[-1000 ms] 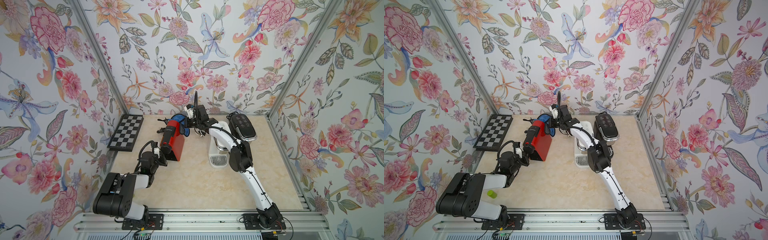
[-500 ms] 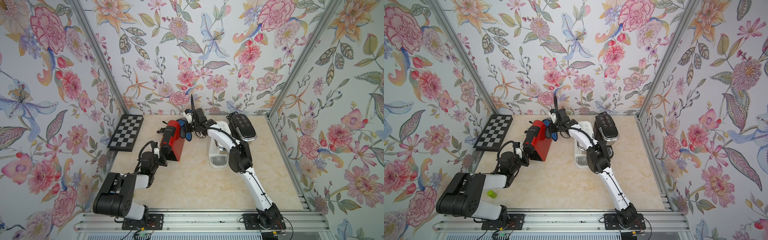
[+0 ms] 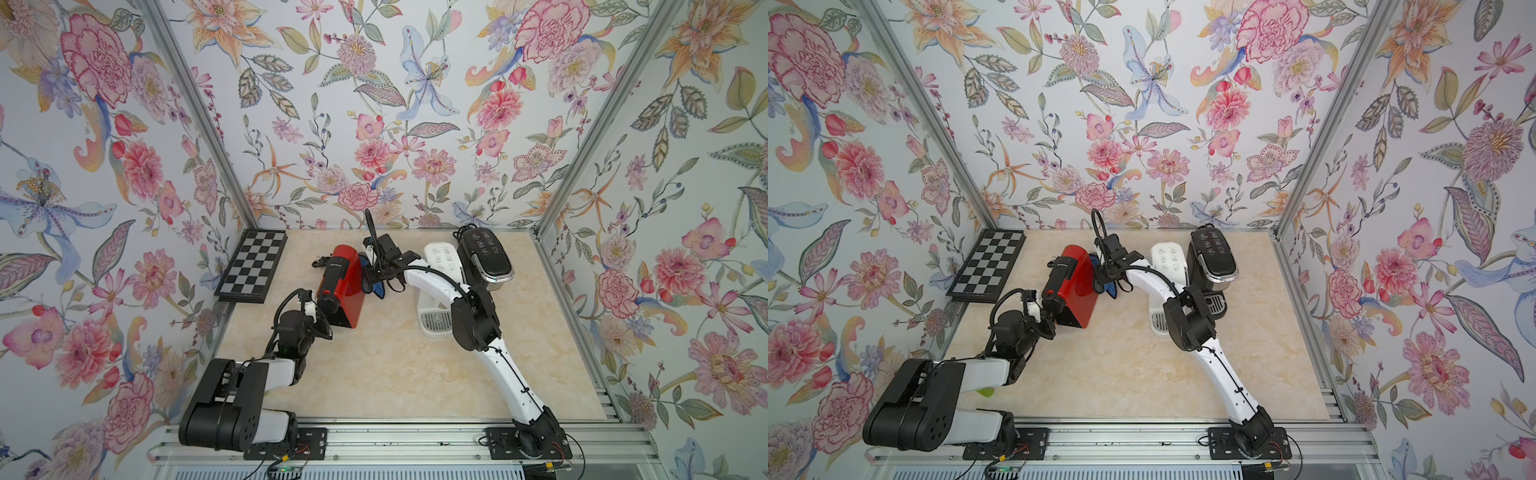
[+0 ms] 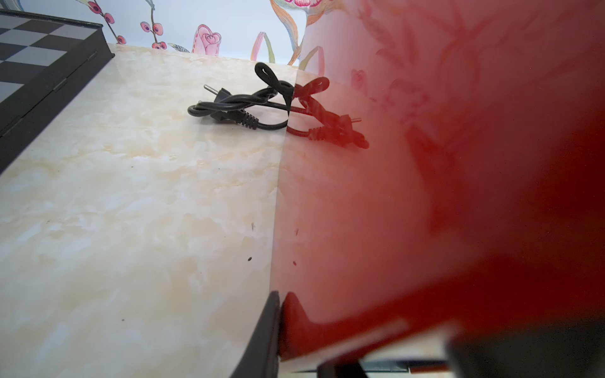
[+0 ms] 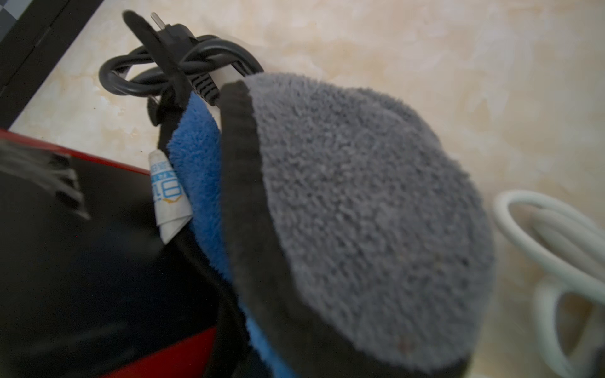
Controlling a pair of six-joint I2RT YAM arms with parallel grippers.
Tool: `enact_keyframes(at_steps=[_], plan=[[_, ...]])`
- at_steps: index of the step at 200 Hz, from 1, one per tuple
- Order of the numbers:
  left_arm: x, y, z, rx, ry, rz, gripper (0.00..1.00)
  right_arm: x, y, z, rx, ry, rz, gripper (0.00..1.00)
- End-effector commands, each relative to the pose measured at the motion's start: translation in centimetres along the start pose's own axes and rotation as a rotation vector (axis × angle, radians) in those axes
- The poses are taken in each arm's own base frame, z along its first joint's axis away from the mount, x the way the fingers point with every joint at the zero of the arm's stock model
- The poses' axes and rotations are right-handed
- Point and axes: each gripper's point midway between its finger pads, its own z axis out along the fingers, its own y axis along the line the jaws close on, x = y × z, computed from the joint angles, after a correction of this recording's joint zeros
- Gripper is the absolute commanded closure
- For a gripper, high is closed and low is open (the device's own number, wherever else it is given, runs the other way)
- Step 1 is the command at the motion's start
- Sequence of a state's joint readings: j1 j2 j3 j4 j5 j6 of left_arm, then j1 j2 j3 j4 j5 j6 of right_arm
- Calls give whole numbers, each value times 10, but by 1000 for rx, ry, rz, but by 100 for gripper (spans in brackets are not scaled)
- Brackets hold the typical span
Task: Wipe the surface of a coffee machine
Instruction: Wipe the dirt from the surface of the coffee machine.
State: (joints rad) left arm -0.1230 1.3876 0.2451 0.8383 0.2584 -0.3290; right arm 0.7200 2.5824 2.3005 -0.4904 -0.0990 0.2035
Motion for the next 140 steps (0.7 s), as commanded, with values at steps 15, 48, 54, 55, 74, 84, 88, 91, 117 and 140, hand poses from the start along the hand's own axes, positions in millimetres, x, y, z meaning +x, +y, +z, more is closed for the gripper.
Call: enact_keyframes(at_steps=[15,48,54,55,74,84,88,91,117,140], plan=[[-12,-29,-3,157,-32,-62,98,27,57,-17,-87,84,-74,86],[-11,-35,-9,185,-39,-77,98,26,68,-37,-94,76,-70,86],[-10,-38,-10,196,-37,-83,98,25,72,-41,-102,69,-68,86],[-9,-38,-10,198,-37,-82,98,24,72,-42,-104,67,-68,86],[-5,-50,-12,231,-25,-92,97,23,77,-54,-105,43,-50,87],[-4,-56,-14,243,-26,-89,97,20,79,-62,-109,12,-33,87],[-4,-60,-15,251,-24,-88,97,21,80,-66,-114,6,-24,87],[-4,-62,-15,256,-25,-85,97,18,82,-69,-122,-11,-18,87],[-1,-81,-19,289,-17,-72,97,4,84,-98,-132,-82,8,88],[-1,-91,-22,308,-18,-73,97,-10,85,-122,-134,-125,24,88]])
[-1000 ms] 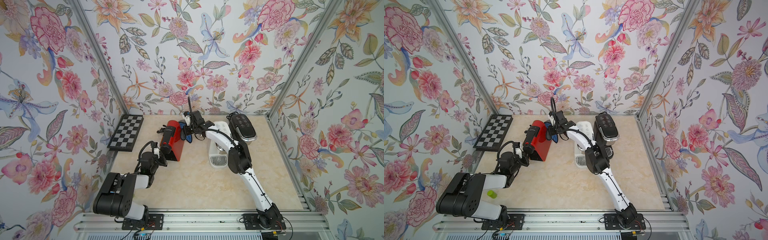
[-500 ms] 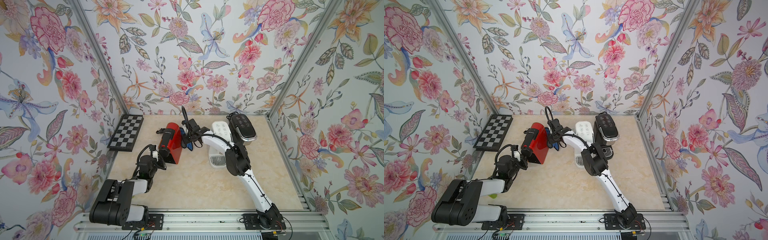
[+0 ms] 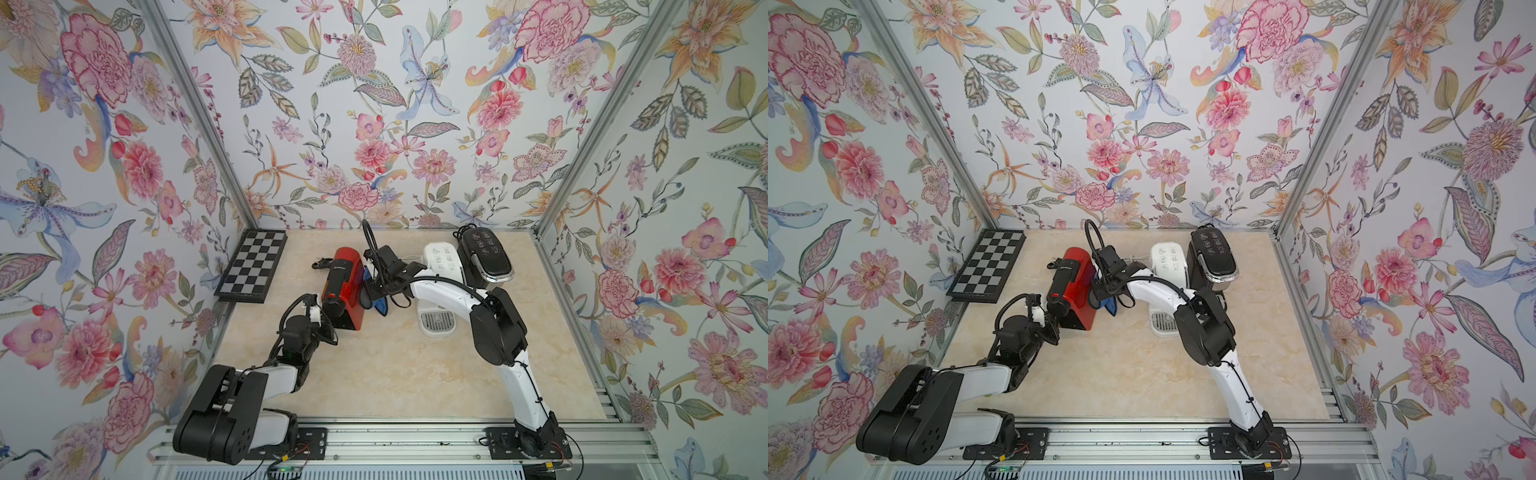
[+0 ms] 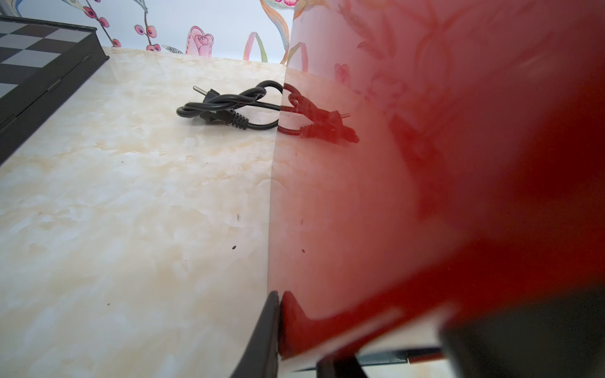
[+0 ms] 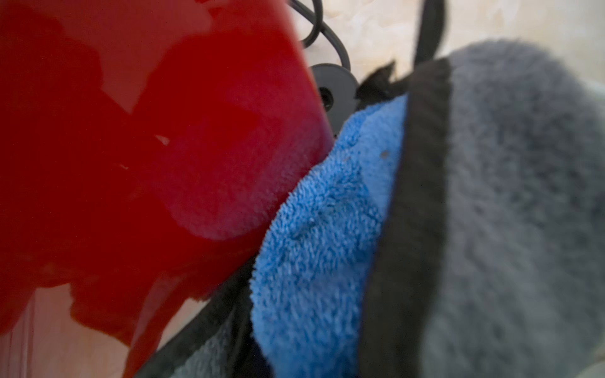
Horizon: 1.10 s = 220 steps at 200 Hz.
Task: Wipe the surface of a coffee machine
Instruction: Wipe the dirt from the surface of the coffee machine.
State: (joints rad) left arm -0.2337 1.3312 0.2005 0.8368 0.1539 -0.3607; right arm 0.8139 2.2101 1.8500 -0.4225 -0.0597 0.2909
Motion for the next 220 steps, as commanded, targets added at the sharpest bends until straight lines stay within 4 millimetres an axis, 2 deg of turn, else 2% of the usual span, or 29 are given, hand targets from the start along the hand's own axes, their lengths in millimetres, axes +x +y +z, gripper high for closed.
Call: enact_keyframes(at_steps=[1,41,60,83,122,146,170,220], plan=[[-9,-71,-14,309,-14,-83,97,-43,36,-43,-120,-147,5,88],[-14,-83,-18,331,-35,-100,97,-53,62,-82,-183,-211,0,88],[-14,-90,-17,344,-32,-91,97,-47,70,-86,-200,-212,-2,87],[-14,-100,-16,363,-28,-89,96,-16,66,-68,-179,-160,17,87],[-9,-120,-14,398,-20,-84,96,55,35,-22,-119,-46,108,88],[-8,-131,-12,422,-22,-98,96,81,31,-7,-133,-3,130,88],[-7,-142,-11,441,-23,-98,96,86,39,-5,-163,1,133,88],[-8,-161,-16,476,-32,-110,96,68,54,-22,-228,-47,155,87]])
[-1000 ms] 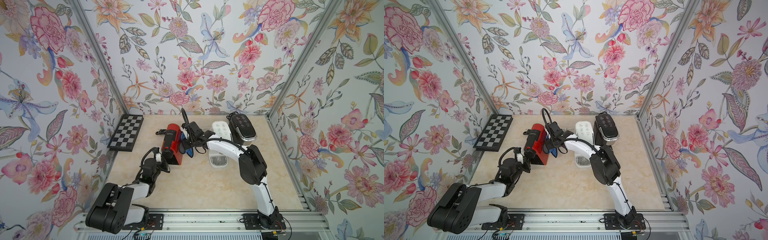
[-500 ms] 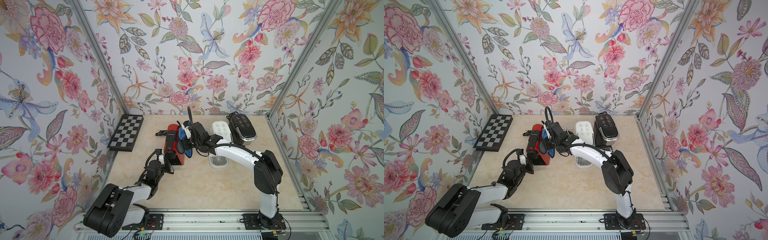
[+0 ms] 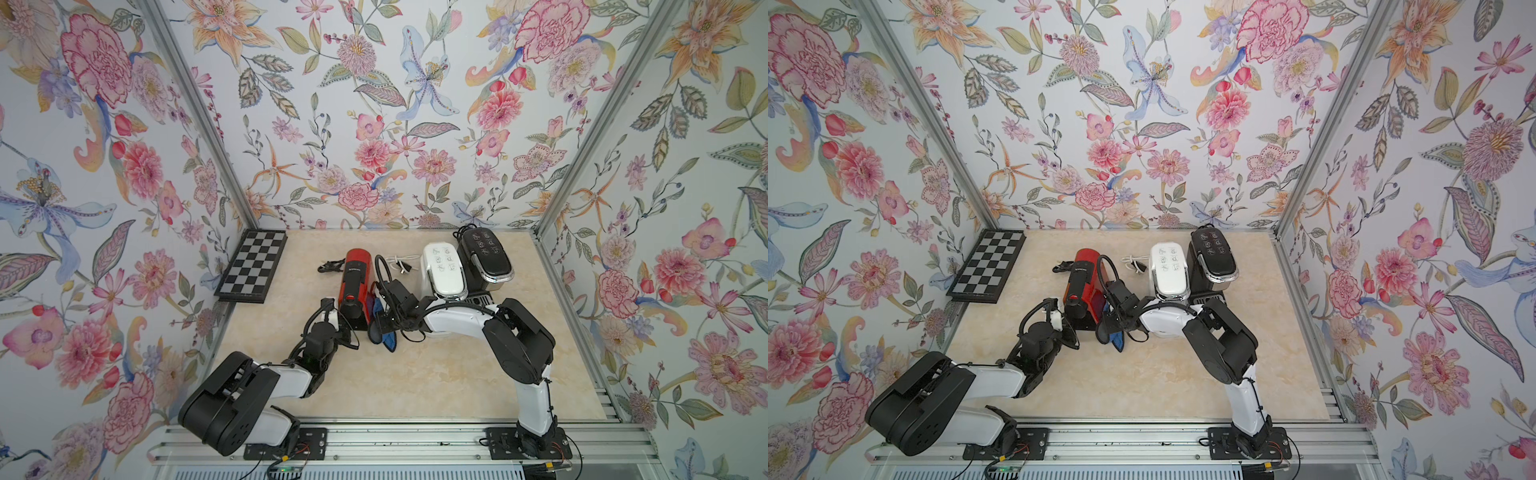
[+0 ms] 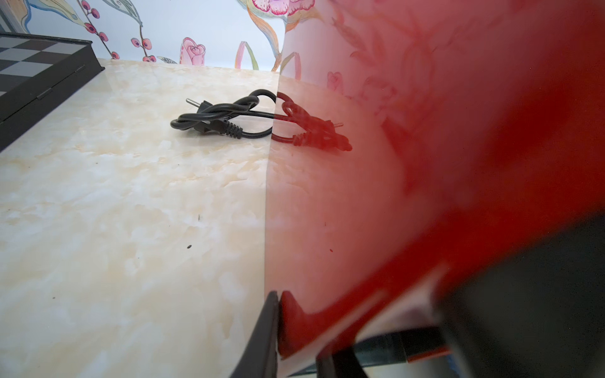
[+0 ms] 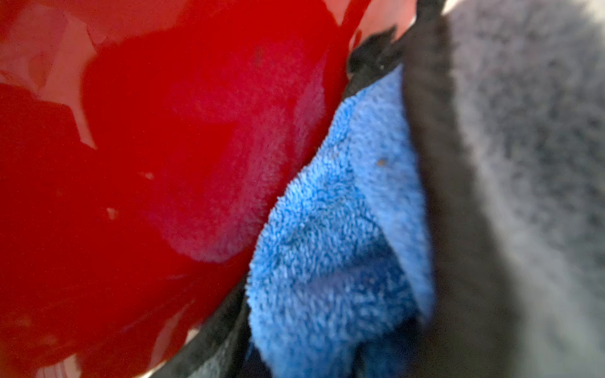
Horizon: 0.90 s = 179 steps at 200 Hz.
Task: Wipe the surface of a coffee machine
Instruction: Wipe the dirt from the surface of the coffee machine.
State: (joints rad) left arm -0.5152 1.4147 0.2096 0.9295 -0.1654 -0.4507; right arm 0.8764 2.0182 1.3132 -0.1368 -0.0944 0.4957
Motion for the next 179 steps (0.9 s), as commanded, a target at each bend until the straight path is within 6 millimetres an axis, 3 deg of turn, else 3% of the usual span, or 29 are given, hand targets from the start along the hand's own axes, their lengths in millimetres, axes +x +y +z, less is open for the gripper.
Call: enact_keyframes(at_steps=[1,53,89,114,179], plan=[[-17,-116,-25,522,9,-127,96,-33,55,-23,-193,-119,-14,87],[-11,-110,-32,499,11,-131,90,-60,73,-77,-230,-234,-24,87],[-15,-107,-38,487,1,-130,85,-59,76,-108,-242,-273,-30,87],[-20,-106,-39,483,-11,-128,84,-34,78,-118,-238,-226,-45,87],[-24,-111,-40,505,-31,-158,85,69,61,-137,-192,-62,-71,87]])
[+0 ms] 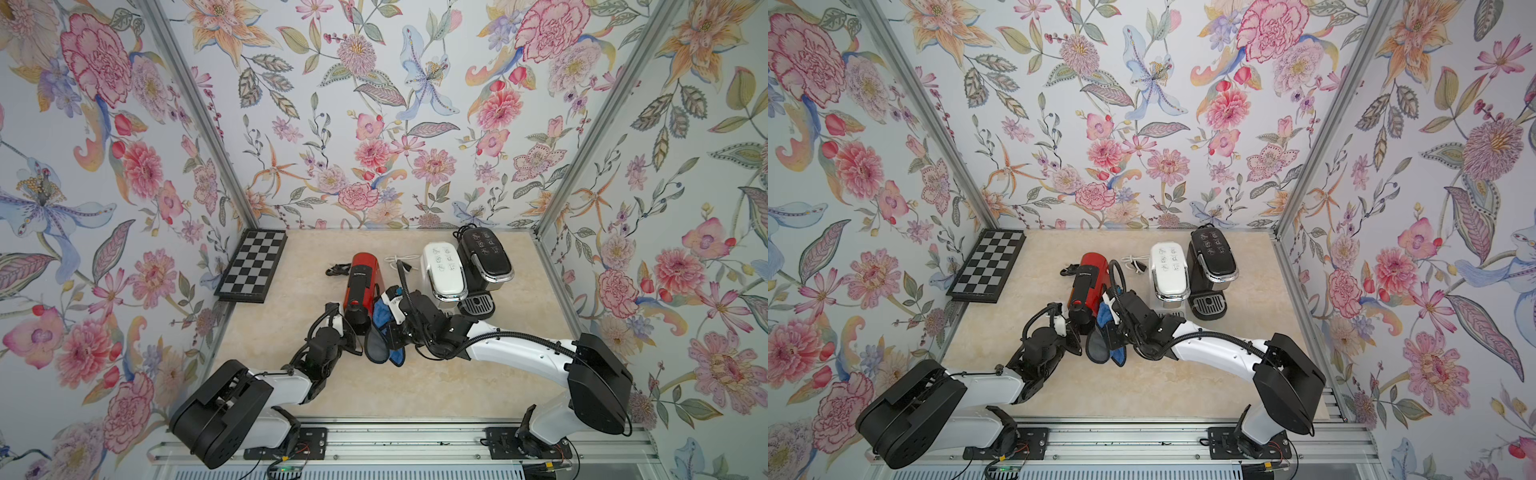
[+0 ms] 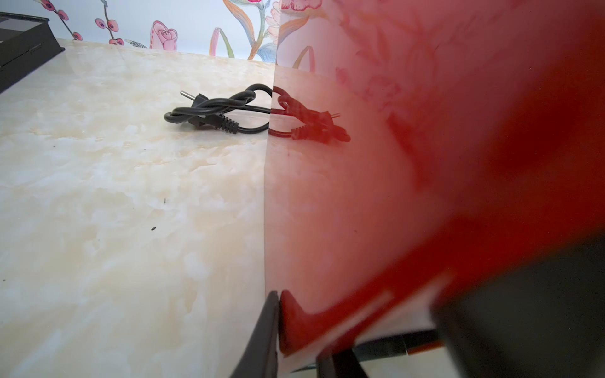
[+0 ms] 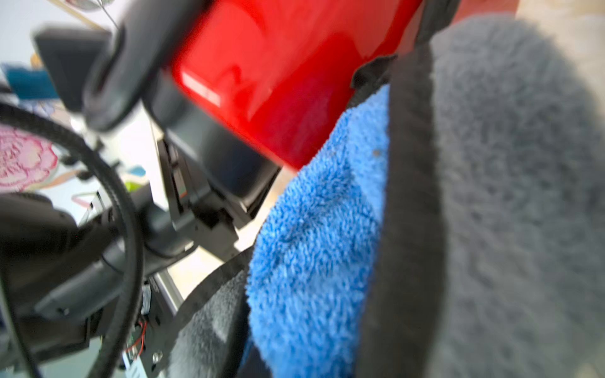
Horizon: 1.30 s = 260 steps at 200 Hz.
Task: Wipe the surface of a coffee machine
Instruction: Wipe the dirt from the surface of the coffee machine.
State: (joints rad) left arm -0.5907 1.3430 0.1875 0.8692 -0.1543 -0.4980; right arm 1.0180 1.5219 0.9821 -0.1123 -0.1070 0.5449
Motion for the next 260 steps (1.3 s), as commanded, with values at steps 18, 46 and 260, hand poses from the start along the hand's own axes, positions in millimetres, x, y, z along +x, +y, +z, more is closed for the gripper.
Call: enact_keyframes(at_steps=[18,46,260], plan=[[-27,-91,-20,410,-63,-119,86,44,15,-25,-55,85,-1,87],[-25,-97,-19,415,-66,-129,86,61,29,-16,-62,121,-41,88],[-132,-77,-93,236,-320,-62,52,26,-56,20,38,-137,172,91]])
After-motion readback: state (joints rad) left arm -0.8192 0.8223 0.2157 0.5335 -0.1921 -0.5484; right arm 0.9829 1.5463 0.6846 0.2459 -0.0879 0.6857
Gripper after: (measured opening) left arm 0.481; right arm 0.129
